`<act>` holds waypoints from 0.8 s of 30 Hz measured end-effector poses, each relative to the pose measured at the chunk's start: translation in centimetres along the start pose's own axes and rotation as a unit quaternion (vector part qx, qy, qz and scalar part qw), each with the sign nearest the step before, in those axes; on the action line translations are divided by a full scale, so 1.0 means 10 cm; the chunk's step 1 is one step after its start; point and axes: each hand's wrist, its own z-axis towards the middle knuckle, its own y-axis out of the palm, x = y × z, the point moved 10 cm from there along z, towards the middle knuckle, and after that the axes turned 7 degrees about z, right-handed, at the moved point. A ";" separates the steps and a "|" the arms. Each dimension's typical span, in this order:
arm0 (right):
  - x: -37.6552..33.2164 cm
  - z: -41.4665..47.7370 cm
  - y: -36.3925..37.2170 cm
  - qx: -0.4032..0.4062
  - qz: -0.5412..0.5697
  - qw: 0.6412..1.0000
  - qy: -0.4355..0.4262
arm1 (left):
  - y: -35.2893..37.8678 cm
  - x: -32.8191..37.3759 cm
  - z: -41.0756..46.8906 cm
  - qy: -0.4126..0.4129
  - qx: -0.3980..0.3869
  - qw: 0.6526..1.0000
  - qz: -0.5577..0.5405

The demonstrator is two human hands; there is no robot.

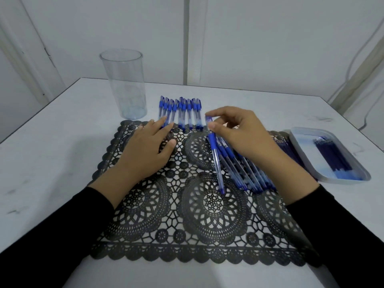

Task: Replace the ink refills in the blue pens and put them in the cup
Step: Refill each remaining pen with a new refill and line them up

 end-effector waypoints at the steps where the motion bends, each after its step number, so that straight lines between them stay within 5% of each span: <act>1: 0.06 0.03 0.06 -0.016 -0.022 1.000 0.008 | 0.04 -0.02 0.00 -0.006 -0.013 1.000 0.009; 11: 0.42 0.22 0.28 -0.102 -0.245 0.963 0.038 | 0.16 -0.06 0.01 -0.034 -0.072 0.996 0.041; 24: 0.42 0.50 0.11 -0.027 -0.172 0.984 0.027 | 0.07 0.14 0.46 0.007 -0.050 0.999 0.017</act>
